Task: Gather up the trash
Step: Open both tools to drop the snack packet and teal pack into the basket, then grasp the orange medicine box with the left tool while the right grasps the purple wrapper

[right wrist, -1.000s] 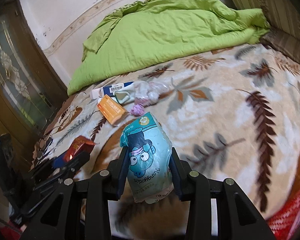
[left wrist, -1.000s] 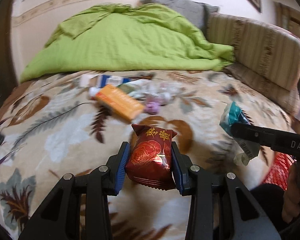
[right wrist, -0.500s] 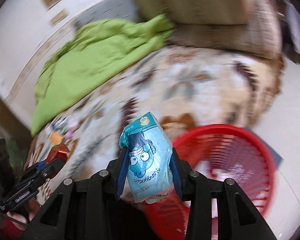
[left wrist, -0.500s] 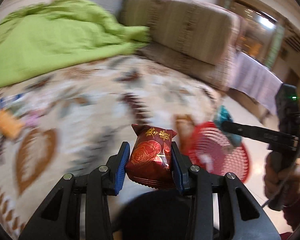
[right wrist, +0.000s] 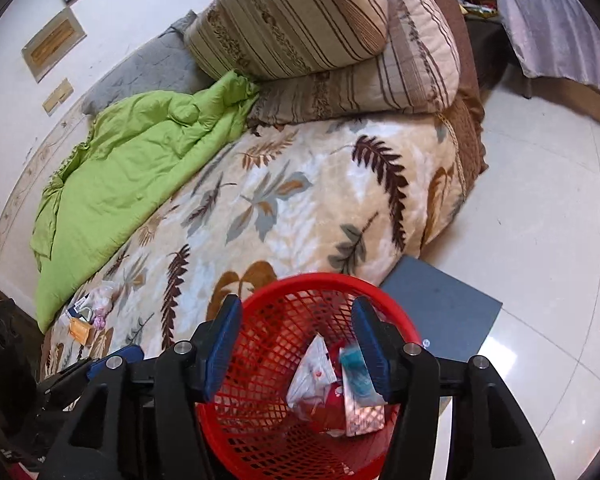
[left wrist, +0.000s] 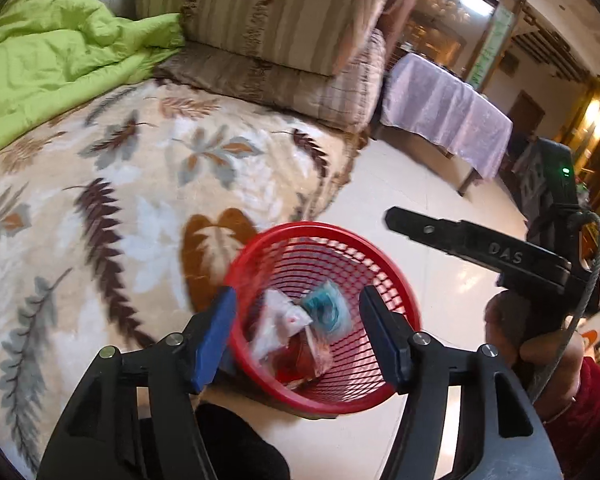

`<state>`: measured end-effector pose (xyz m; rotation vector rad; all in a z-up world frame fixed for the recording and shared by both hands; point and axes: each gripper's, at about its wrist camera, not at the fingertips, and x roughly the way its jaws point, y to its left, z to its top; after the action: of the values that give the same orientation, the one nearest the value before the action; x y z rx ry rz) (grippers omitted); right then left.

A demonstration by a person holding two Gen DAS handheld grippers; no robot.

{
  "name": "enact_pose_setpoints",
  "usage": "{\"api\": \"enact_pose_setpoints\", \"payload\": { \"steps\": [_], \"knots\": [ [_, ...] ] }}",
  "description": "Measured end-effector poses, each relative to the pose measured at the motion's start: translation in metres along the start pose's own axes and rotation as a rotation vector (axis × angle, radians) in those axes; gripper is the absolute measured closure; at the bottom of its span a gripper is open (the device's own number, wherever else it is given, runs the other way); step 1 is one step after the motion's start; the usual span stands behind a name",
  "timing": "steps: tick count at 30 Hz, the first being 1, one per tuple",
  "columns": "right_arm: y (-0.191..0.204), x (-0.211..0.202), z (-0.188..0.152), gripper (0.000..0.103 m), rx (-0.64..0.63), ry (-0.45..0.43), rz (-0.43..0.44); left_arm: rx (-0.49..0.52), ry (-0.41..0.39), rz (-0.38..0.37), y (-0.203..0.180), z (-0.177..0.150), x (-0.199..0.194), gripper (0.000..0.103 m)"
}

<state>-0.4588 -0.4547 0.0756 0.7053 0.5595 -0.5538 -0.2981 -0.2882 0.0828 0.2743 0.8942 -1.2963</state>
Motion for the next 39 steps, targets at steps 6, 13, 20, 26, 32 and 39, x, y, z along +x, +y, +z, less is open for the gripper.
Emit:
{"api": "enact_pose_setpoints", "payload": {
  "steps": [6,13,20,26,32,39],
  "knots": [
    [0.049,0.020,0.001,0.041,-0.057,0.020,0.123,-0.091,-0.063,0.101,0.054,-0.012,-0.040,0.040],
    [0.154,0.066,-0.027,0.041,-0.252,0.133,0.282,-0.257,-0.116,0.281,0.135,-0.038,-0.094,0.040],
    [0.241,0.118,-0.064,0.041,-0.373,0.226,0.357,-0.484,-0.151,0.458,0.226,-0.076,-0.148,0.040],
    [0.276,0.140,-0.093,0.041,-0.392,0.280,0.412,-0.742,-0.179,0.588,0.310,-0.083,-0.182,0.032],
    [0.263,0.142,-0.090,0.041,-0.377,0.287,0.402,-0.938,-0.196,0.586,0.372,-0.060,-0.173,0.032],
    [0.246,0.143,-0.078,0.040,-0.343,0.280,0.394,-1.024,-0.105,0.728,0.409,-0.033,-0.135,0.032]
  ]
}}
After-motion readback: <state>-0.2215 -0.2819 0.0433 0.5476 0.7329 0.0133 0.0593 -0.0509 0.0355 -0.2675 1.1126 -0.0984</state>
